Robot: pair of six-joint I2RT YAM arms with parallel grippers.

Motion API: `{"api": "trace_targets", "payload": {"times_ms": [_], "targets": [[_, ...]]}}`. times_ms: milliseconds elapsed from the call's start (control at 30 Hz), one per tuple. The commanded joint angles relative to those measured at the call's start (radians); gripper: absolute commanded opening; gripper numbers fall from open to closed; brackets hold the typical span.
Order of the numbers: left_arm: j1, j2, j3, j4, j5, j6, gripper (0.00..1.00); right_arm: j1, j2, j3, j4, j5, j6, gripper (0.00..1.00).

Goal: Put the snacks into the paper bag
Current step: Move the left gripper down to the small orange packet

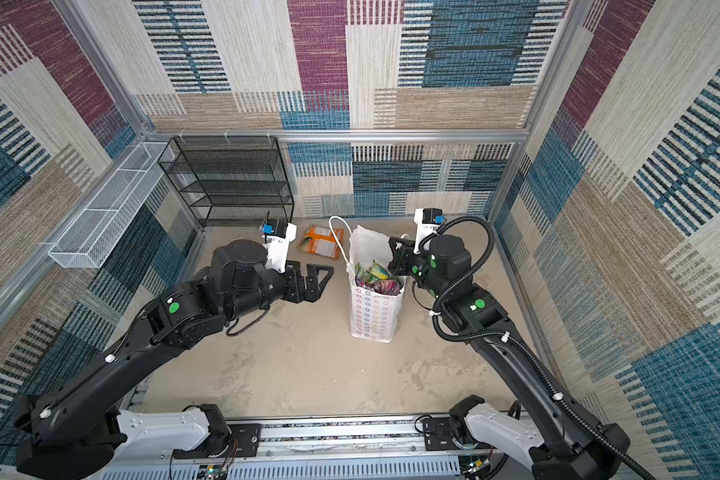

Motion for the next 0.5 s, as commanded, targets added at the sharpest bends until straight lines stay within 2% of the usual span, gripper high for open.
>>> {"api": "trace_targets", "payload": {"times_ms": [0,267,467], "targets": [[0.055,-0.008,-0.038,0.033,0.016,-0.039,0.99,0.002,-0.013,0.002,0.046,-0.016,0.011,0.01],[0.225,0.059,-0.129,0.013,0.1,-0.063,0.99,0.002,-0.046,-0.01,0.063,-0.015,0.011,0.02],[0.329,0.18,-0.164,0.038,0.137,-0.042,0.99,0.001,-0.043,-0.01,0.061,-0.013,0.007,0.02]]}}
